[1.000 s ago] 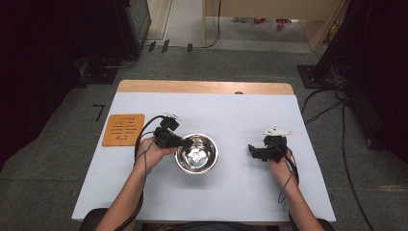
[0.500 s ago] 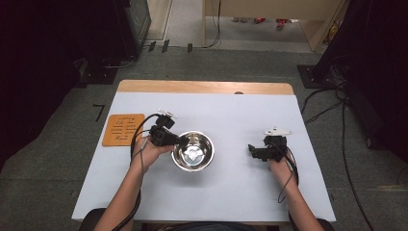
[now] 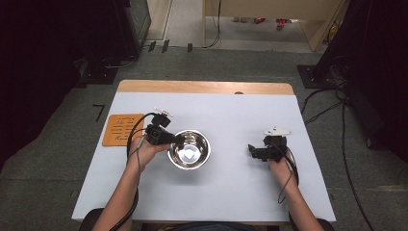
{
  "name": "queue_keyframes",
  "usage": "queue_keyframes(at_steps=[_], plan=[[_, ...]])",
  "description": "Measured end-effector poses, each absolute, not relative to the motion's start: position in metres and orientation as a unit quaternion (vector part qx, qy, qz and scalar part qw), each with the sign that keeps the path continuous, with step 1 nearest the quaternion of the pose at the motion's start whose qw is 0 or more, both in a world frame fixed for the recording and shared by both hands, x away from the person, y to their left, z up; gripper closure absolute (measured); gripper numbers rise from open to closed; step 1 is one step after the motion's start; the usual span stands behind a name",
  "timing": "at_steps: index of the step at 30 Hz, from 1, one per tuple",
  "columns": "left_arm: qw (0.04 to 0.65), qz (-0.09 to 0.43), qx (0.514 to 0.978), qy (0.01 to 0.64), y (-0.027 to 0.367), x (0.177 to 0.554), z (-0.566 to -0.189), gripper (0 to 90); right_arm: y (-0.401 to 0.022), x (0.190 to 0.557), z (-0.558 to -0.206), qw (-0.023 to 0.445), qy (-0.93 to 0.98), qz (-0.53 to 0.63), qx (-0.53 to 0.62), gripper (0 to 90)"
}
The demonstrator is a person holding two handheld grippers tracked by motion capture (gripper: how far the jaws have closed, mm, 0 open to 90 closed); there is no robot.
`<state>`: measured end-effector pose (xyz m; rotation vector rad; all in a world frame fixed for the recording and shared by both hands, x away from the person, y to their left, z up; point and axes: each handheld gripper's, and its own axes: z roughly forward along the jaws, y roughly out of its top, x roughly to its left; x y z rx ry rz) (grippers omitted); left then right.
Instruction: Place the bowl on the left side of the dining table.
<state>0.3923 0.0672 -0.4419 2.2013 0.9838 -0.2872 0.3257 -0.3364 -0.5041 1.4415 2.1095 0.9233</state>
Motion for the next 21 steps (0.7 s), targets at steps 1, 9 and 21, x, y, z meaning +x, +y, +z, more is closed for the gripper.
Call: queue_keyframes(at_steps=[1, 9, 21], plan=[[0.349, -0.110, 0.850, 0.380, 0.0676, 0.3924, -0.4419, 86.7, -0.3364, 0.3257, -0.5042, 0.211, 0.759, 0.332, 0.519, 6.7], [0.352, -0.112, 0.847, 0.383, 0.0702, 0.3931, -0.4410, 86.6, -0.3360, 0.3253, -0.5041, 0.213, 0.758, 0.332, 0.519, 6.7], [0.353, -0.111, 0.843, 0.391, 0.0769, 0.3947, -0.4388, 86.7, -0.3365, 0.3255, -0.5040, 0.211, 0.759, 0.333, 0.519, 7.0]])
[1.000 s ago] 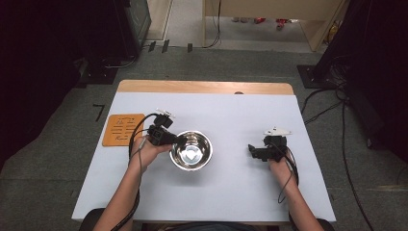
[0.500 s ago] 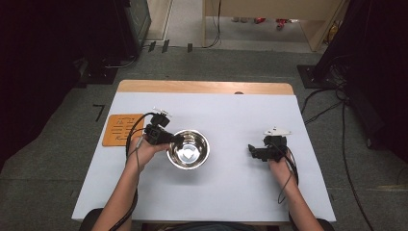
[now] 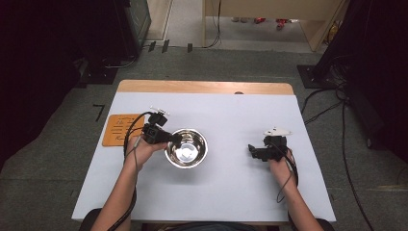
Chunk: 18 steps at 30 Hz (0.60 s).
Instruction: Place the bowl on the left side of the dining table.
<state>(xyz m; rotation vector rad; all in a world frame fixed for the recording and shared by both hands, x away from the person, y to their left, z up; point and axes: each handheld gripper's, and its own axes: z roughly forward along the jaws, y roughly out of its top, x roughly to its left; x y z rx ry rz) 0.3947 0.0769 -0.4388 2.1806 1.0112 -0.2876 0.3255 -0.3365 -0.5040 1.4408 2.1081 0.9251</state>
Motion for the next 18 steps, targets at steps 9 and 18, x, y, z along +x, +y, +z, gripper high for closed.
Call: queue_keyframes(at_steps=[9, 18], plan=[[0.351, -0.110, 0.840, 0.400, 0.083, 0.396, -0.438, 86.7, -0.336, 0.326, -0.504, 0.211, 0.759, 0.332, 0.519, 6.9], [0.348, -0.109, 0.838, 0.405, 0.091, 0.398, -0.438, 86.8, -0.336, 0.326, -0.504, 0.211, 0.759, 0.333, 0.519, 6.8]])
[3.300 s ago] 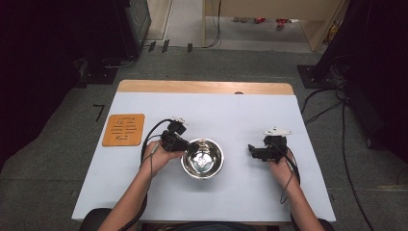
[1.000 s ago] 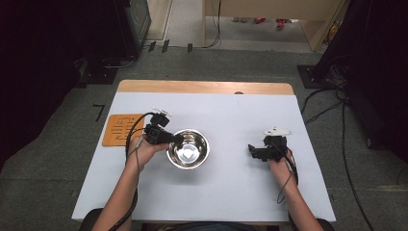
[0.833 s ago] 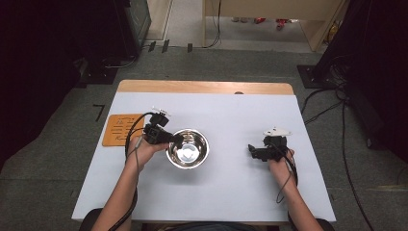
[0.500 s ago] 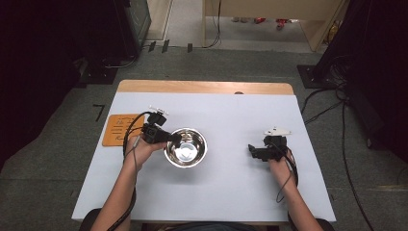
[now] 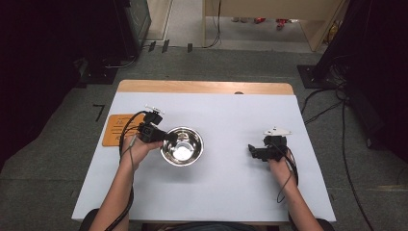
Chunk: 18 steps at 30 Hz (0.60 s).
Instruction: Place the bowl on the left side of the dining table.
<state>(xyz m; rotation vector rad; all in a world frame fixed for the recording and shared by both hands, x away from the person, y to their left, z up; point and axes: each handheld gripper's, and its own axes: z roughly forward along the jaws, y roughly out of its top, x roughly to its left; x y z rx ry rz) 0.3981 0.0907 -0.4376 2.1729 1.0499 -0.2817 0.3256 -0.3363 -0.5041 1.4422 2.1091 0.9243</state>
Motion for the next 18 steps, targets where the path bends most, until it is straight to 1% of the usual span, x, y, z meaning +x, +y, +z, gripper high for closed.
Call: queue_keyframes(at_steps=[18], plan=[[0.343, -0.104, 0.833, 0.421, 0.103, 0.402, -0.440, 86.8, -0.336, 0.326, -0.504, 0.211, 0.759, 0.333, 0.519, 6.8]])
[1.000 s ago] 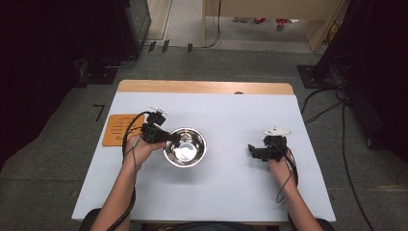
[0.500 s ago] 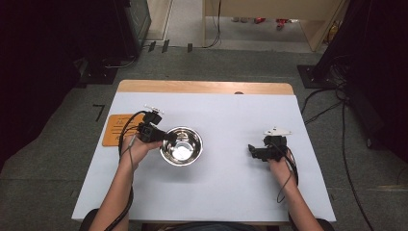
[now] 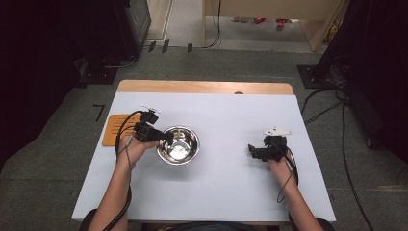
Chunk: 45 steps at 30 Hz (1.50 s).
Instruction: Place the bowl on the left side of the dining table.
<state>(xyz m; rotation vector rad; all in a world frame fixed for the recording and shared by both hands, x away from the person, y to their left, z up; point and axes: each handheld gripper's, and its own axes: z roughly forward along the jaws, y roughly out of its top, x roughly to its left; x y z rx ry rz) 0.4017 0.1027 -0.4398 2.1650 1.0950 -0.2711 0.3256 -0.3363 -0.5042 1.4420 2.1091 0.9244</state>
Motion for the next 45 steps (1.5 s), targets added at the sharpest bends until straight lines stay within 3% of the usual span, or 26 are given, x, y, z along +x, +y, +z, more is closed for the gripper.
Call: queue_keyframes(at_steps=[45], plan=[[0.345, -0.105, 0.820, 0.444, 0.128, 0.407, -0.441, 86.8, -0.336, 0.326, -0.504, 0.211, 0.759, 0.333, 0.519, 6.8]])
